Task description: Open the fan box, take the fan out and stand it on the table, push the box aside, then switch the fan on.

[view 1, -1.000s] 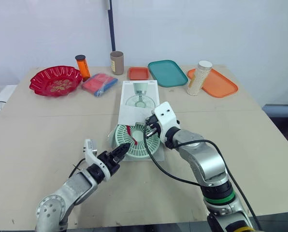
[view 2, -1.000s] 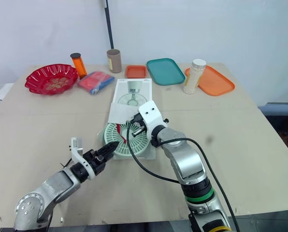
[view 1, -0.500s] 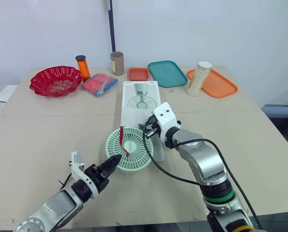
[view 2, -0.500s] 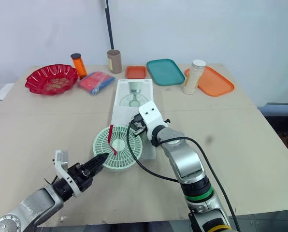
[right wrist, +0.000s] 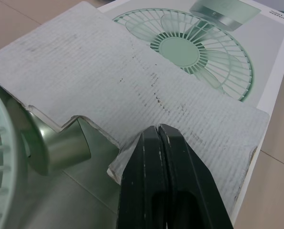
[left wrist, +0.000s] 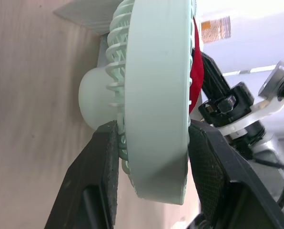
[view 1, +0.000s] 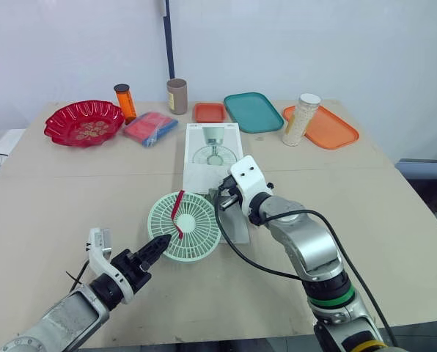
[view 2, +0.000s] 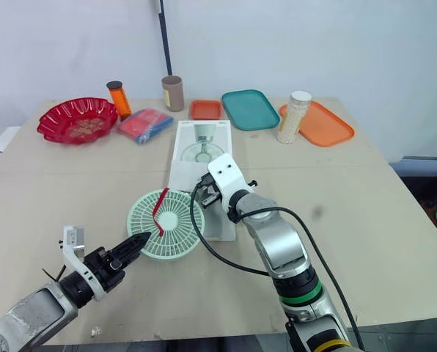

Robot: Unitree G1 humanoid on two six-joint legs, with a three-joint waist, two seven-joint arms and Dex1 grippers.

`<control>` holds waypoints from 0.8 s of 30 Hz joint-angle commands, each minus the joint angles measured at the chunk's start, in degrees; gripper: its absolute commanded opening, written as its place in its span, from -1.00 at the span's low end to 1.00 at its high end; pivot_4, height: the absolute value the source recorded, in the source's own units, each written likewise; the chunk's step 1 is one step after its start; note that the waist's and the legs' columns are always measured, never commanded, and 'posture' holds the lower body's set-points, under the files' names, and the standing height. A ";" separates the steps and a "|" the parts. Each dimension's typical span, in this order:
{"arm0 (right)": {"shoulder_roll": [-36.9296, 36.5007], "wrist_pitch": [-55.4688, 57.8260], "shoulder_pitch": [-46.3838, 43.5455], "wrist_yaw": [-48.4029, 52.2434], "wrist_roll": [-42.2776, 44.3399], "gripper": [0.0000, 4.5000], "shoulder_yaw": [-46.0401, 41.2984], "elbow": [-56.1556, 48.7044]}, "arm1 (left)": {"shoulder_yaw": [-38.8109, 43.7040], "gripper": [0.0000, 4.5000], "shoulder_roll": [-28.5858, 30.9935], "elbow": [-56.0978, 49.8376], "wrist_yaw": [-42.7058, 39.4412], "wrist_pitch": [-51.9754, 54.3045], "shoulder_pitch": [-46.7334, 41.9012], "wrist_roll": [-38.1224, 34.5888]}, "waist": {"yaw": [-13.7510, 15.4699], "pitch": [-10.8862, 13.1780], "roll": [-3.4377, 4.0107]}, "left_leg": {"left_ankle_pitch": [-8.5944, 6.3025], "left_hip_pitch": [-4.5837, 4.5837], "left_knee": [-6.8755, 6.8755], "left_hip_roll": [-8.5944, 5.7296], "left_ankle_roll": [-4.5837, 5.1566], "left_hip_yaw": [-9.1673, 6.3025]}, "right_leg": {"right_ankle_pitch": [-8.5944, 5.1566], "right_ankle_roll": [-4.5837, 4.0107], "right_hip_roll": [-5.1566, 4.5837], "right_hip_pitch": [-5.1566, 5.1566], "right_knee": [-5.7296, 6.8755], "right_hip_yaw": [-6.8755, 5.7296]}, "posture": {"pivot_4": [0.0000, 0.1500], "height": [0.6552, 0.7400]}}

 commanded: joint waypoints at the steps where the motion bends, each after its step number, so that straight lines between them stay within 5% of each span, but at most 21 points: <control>1: -0.94 3.82 2.56 -0.17 -0.90 -1.00 1.41 4.43 | 1.63 -0.27 4.25 -0.64 -2.59 2.22 4.15 -2.42 | -0.16 0.00 0.00 | 0.00 0.00 -0.04 0.00 0.00 0.01 | 0.00 -0.02 0.00 -0.02 0.00 0.00 | 1.00 0.96; 24: -1.40 4.65 2.54 -0.48 -1.39 -1.00 2.35 4.16 | -2.17 -0.27 5.93 -7.56 -6.08 -1.86 21.89 -2.49 | -0.23 -0.03 -0.11 | -0.06 0.55 -0.56 0.11 -0.10 0.14 | -0.39 -0.22 -0.04 -0.01 -0.07 0.00 | 1.00 0.96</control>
